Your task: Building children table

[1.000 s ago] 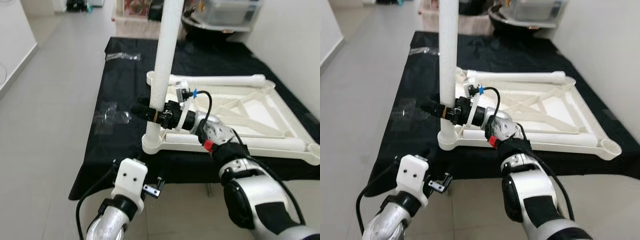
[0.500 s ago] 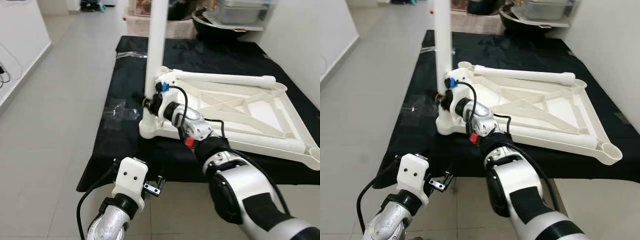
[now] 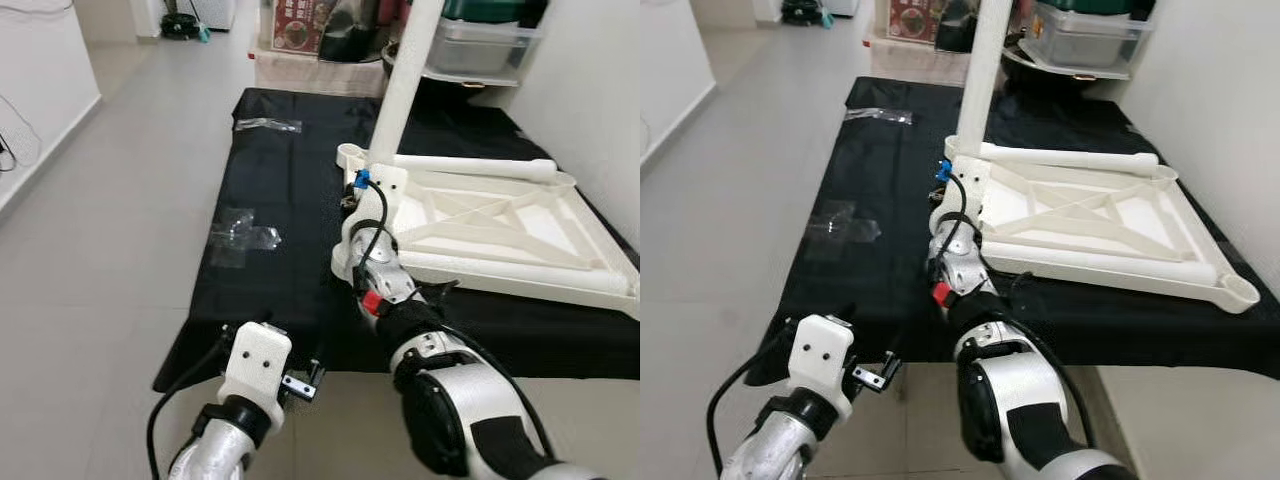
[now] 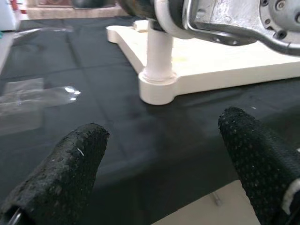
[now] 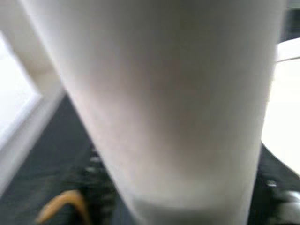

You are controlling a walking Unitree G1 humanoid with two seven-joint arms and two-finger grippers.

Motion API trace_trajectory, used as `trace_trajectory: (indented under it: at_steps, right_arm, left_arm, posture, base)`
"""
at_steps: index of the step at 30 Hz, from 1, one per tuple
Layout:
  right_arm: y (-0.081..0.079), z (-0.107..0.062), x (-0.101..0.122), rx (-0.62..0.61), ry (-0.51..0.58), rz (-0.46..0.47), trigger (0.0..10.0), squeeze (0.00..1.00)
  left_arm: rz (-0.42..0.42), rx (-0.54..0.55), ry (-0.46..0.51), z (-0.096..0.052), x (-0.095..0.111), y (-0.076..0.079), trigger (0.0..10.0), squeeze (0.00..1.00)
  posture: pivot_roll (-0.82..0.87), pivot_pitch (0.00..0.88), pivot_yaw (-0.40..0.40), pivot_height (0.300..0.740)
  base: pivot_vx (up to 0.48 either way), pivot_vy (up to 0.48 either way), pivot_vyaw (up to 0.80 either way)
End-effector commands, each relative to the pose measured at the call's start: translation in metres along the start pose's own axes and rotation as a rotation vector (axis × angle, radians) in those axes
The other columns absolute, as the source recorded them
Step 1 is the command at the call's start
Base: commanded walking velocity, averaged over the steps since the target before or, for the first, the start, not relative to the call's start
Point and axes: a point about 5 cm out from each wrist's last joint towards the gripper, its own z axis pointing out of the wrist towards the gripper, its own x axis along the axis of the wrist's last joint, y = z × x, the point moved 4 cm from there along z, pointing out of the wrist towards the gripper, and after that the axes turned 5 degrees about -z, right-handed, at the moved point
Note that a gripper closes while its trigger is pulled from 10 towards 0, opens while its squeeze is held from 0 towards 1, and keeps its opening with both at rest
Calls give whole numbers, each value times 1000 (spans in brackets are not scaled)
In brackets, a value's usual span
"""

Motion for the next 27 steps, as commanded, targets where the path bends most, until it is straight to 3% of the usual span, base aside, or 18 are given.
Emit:
trace_trajectory:
  at_steps: [1,4,5,6,7,8,10,11,14,16,19,20,21,24,25,26,27]
  right_arm:
    - [-7,-1,7,57,50,26,10000,1000]
    - [-8,-1,9,73,63,16,10000,1000]
    - [-20,-2,10,204,61,48,10000,0]
    - [-32,-6,14,357,80,49,10000,0]
    - [-42,-11,18,541,64,112,10000,0]
    - [-42,-11,18,541,64,112,10000,0]
    - [-55,-31,25,929,23,212,10000,0]
    - [-55,-31,25,929,23,212,10000,0]
    - [-55,-74,21,1423,-54,177,10000,0]
    - [-57,-87,15,1552,-77,126,10000,0]
    - [-65,-91,7,1588,-108,65,10000,0]
    - [-80,-84,-7,1520,-117,-75,0,0]
    - [-80,-84,-7,1520,-117,-75,0,0]
    - [-91,-58,-9,1244,-70,-187,0,0]
    - [-91,-58,-9,1244,-70,-187,0,0]
    - [-87,-39,-3,1042,-49,-201,0,0]
    - [-87,-39,-3,1042,-49,-201,0,0]
  left_arm:
    - [-7,-2,-17,0,-6,2,10000,0]
    - [-8,-2,-18,0,-6,2,10000,0]
    - [-8,-2,-18,0,-6,2,10000,0]
    - [-9,-1,-18,-1,-6,2,10000,0]
    - [-9,-2,-18,-1,-6,2,10000,0]
    - [-9,-2,-18,-1,-6,2,10000,0]
    - [-9,-3,-18,-1,-6,2,10000,0]
    - [-9,-3,-18,-1,-6,2,10000,0]
    - [-7,-5,-19,-1,-6,2,10000,0]
    - [-6,-5,-19,-1,-6,2,10000,0]
    - [-5,-4,-19,-1,-6,2,10000,0]
    - [-5,-3,-18,-1,-5,1,10000,0]
    - [-5,-3,-18,-1,-5,1,10000,0]
    - [-4,-2,-18,-1,-5,1,10000,0]
    - [-4,-2,-18,-1,-5,1,10000,0]
    - [-5,-1,-17,-1,-5,1,10000,0]
    - [-5,-1,-17,-1,-5,1,10000,0]
  posture:
    - [107,70,-115,740]
    - [108,69,-115,740]
    - [107,66,-116,740]
    - [100,65,-111,740]
    - [100,65,-111,740]
    - [100,65,-111,740]
    - [101,67,-111,740]
    - [101,67,-111,740]
    - [107,70,-115,740]
    - [108,74,-115,740]
    - [110,80,-117,740]
    - [110,80,-117,740]
    - [110,80,-117,740]
    - [115,84,-118,740]
    - [115,84,-118,740]
    - [114,86,-120,740]
    - [114,86,-120,740]
  base:
    - [0,0,0]
    - [0,0,0]
    - [0,0,0]
    - [0,0,0]
    - [0,0,0]
    - [0,0,0]
    - [0,0,0]
    - [0,0,0]
    - [0,0,0]
    - [0,0,0]
    - [0,0,0]
    - [0,0,0]
    - [0,0,0]
    - [0,0,0]
    - [0,0,0]
    - [0,0,0]
    - [0,0,0]
